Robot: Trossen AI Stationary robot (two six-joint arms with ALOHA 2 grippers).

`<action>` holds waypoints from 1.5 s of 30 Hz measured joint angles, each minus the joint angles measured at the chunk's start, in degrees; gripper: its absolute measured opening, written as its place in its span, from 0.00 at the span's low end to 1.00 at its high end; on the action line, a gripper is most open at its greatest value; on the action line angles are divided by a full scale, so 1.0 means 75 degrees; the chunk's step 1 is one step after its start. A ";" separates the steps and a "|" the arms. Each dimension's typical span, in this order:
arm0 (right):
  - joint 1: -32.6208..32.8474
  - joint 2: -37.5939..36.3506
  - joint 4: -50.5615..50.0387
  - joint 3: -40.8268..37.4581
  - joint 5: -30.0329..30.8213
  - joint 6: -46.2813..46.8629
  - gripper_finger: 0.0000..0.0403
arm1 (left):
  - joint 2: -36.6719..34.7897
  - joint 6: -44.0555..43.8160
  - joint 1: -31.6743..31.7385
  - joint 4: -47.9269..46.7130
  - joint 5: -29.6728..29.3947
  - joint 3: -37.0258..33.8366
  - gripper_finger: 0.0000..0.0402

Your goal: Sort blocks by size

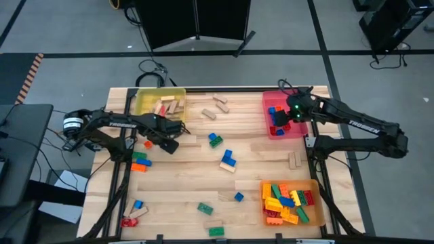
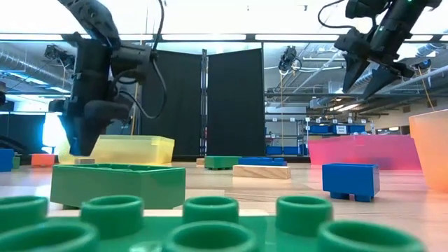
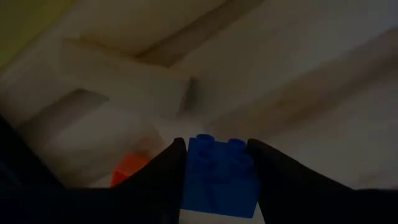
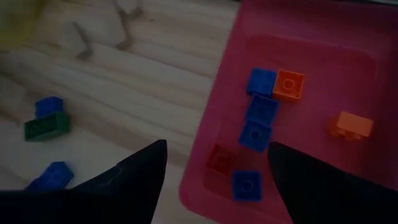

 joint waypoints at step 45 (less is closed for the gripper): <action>0.3270 0.2129 1.0296 0.0000 0.0207 -0.8623 0.73 | 0.0720 -0.0910 0.0104 0.7234 0.2992 0.4614 0.41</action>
